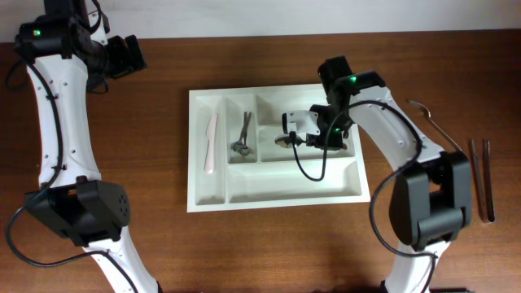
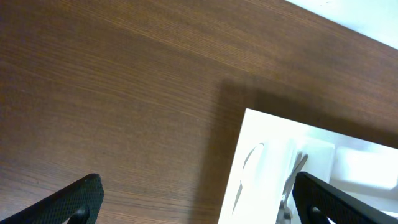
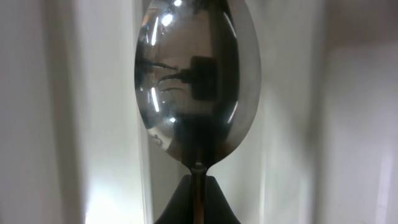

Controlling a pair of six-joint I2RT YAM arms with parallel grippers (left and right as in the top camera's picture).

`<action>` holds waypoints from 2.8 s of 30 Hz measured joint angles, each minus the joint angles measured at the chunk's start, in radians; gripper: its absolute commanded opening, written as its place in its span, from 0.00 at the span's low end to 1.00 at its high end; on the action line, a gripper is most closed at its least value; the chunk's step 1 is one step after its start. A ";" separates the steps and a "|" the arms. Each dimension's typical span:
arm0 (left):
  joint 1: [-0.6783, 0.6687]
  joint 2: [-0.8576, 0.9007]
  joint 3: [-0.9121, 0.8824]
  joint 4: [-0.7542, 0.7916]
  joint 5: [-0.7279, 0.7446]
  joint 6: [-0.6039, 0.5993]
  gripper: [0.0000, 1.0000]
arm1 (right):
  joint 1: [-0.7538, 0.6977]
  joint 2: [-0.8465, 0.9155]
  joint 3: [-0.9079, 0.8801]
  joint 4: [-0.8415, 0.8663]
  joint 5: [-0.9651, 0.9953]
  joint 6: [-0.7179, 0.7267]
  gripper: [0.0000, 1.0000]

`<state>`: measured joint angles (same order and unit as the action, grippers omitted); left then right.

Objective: Pack container
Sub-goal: 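Place the spoon into the tray's middle compartment with right gripper, then return the right gripper right and grasp a metal fork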

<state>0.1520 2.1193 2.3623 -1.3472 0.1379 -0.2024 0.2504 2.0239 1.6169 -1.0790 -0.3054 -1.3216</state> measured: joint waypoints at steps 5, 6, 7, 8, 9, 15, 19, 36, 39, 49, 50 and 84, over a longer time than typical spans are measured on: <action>0.000 0.000 0.000 0.000 0.000 0.000 0.99 | 0.000 0.011 -0.004 0.014 -0.003 0.013 0.73; 0.000 0.000 0.000 0.000 0.000 0.000 0.99 | 0.000 0.011 -0.004 0.019 -0.004 0.027 0.77; 0.000 0.000 0.000 0.000 0.000 0.000 0.99 | 0.000 0.011 -0.004 0.027 -0.004 0.050 0.80; 0.000 0.000 0.000 0.000 0.000 0.000 0.99 | 0.000 0.011 -0.002 0.029 -0.003 0.066 0.86; 0.000 0.000 0.000 0.000 0.000 0.000 0.99 | 0.000 0.011 0.000 0.029 -0.003 0.116 0.88; 0.000 0.000 0.000 0.000 0.000 0.000 0.99 | -0.041 0.006 0.158 -0.076 0.056 0.447 0.89; 0.000 0.000 0.000 0.000 0.000 0.000 0.99 | -0.158 -0.019 0.281 -0.217 0.113 0.649 0.88; 0.000 0.000 0.000 0.000 0.000 0.000 0.99 | -0.650 -0.034 0.307 -0.351 0.099 0.998 0.79; 0.000 0.000 0.000 0.000 0.000 0.000 0.99 | -0.671 -0.035 0.282 -0.337 0.134 0.983 0.77; 0.000 0.000 0.000 0.000 0.000 0.000 0.99 | -0.681 -0.034 0.055 -0.074 0.208 0.933 0.76; 0.000 0.000 0.000 0.000 0.000 0.000 0.99 | -0.681 -0.033 0.037 -0.056 0.212 0.925 0.76; 0.000 0.000 0.000 0.000 0.000 0.000 0.99 | -0.559 0.089 -0.122 0.328 0.309 0.743 0.52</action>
<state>0.1520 2.1193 2.3623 -1.3472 0.1383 -0.2024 -0.3088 2.1132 1.4952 -0.7509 0.0032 -0.5781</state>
